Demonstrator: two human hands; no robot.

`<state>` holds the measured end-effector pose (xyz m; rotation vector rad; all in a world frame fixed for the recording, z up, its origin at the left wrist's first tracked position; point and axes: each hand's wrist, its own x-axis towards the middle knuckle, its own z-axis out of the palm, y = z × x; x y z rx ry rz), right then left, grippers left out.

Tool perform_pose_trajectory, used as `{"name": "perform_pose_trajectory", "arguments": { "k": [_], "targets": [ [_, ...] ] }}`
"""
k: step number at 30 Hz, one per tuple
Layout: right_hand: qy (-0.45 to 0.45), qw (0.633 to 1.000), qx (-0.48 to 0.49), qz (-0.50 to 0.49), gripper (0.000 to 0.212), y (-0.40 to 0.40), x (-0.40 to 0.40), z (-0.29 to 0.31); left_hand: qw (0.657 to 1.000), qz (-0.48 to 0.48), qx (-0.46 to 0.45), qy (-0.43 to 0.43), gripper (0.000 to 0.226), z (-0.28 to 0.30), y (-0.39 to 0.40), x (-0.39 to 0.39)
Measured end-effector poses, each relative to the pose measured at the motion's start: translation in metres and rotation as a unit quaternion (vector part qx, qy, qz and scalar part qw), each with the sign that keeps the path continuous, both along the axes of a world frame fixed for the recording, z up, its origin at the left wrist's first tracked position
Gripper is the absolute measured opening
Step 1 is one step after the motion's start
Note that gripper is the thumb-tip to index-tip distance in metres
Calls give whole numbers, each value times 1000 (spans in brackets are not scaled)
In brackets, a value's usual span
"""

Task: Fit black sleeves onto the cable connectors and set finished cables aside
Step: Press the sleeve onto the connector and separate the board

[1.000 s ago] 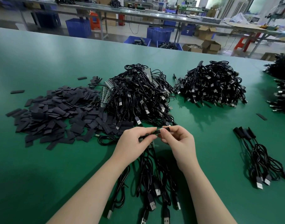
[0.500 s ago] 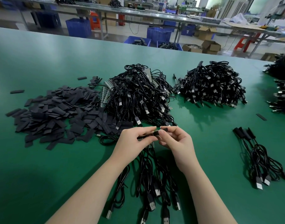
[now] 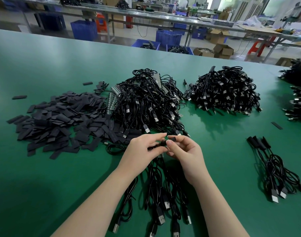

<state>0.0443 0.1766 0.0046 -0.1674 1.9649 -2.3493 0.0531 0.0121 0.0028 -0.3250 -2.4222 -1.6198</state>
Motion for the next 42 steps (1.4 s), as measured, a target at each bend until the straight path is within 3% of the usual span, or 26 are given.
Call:
{"name": "perform_pose_trajectory", "arguments": {
  "k": [8, 10, 13, 19, 31, 39, 42],
  "targets": [
    [-30, 995, -36, -86, 5, 0, -3, -4, 975, 80, -187, 92, 38, 6, 1, 2],
    [-38, 994, -54, -93, 2, -1, -3, -3, 977, 97, -173, 82, 27, 6, 0, 2],
    [-34, 993, -60, -94, 17, -2, -2, -2, 981, 105, -145, 73, 18, 5, 0, 2],
    [-29, 991, -81, -100, 4, -2, -2, -3, 988, 68, -111, 78, 22, 4, 1, 2],
    [-34, 992, -81, -91, 20, -4, 0, 0, 987, 81, -102, 99, 15, 3, 4, 2],
    [-35, 990, -74, -111, 4, -4, 0, -1, 982, 82, -113, 127, 12, 5, 4, 2],
    [-42, 990, -86, -108, 18, -6, 1, 0, 982, 80, -111, 132, 12, 4, 4, 2]
  ]
}}
